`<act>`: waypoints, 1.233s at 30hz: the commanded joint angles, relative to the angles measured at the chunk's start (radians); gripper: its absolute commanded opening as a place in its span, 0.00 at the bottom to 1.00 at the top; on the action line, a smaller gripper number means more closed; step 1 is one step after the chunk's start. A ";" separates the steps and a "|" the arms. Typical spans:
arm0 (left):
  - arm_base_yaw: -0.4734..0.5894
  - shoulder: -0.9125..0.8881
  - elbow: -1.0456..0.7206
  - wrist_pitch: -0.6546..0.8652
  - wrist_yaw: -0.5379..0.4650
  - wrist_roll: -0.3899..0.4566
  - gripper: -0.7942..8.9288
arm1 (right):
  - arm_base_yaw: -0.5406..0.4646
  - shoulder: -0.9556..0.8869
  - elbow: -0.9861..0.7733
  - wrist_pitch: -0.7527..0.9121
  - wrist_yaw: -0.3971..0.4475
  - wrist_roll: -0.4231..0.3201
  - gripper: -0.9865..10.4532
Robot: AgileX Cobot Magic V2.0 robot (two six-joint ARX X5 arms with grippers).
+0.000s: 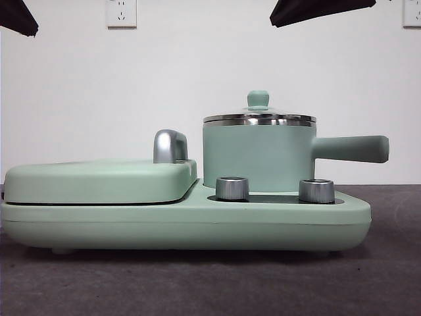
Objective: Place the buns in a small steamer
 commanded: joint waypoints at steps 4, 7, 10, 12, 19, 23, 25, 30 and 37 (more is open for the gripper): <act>0.000 -0.010 0.008 0.013 -0.019 0.057 0.09 | 0.007 0.003 0.010 0.011 -0.001 0.002 0.10; 0.027 -0.050 -0.025 0.027 -0.098 0.135 0.09 | 0.007 0.003 0.010 0.012 -0.001 0.002 0.10; 0.090 -0.153 -0.141 0.089 -0.098 0.159 0.09 | 0.007 0.003 0.010 0.012 -0.001 0.002 0.10; 0.158 -0.246 -0.253 0.159 -0.098 0.134 0.09 | 0.007 0.003 0.010 0.011 -0.001 0.002 0.10; 0.315 -0.558 -0.578 0.321 -0.101 0.142 0.09 | 0.007 0.003 0.010 0.011 -0.001 0.002 0.10; 0.359 -0.687 -0.693 0.374 -0.130 0.139 0.09 | 0.007 0.003 0.010 0.011 -0.001 0.002 0.10; 0.374 -0.716 -0.729 0.391 -0.150 0.138 0.09 | 0.007 0.003 0.010 0.011 -0.001 0.002 0.10; 0.386 -0.714 -0.789 0.423 -0.162 0.138 0.09 | 0.006 0.003 0.010 0.012 -0.001 0.002 0.10; 0.385 -0.713 -0.789 0.378 -0.161 0.138 0.09 | 0.007 0.003 0.010 0.011 -0.001 0.002 0.10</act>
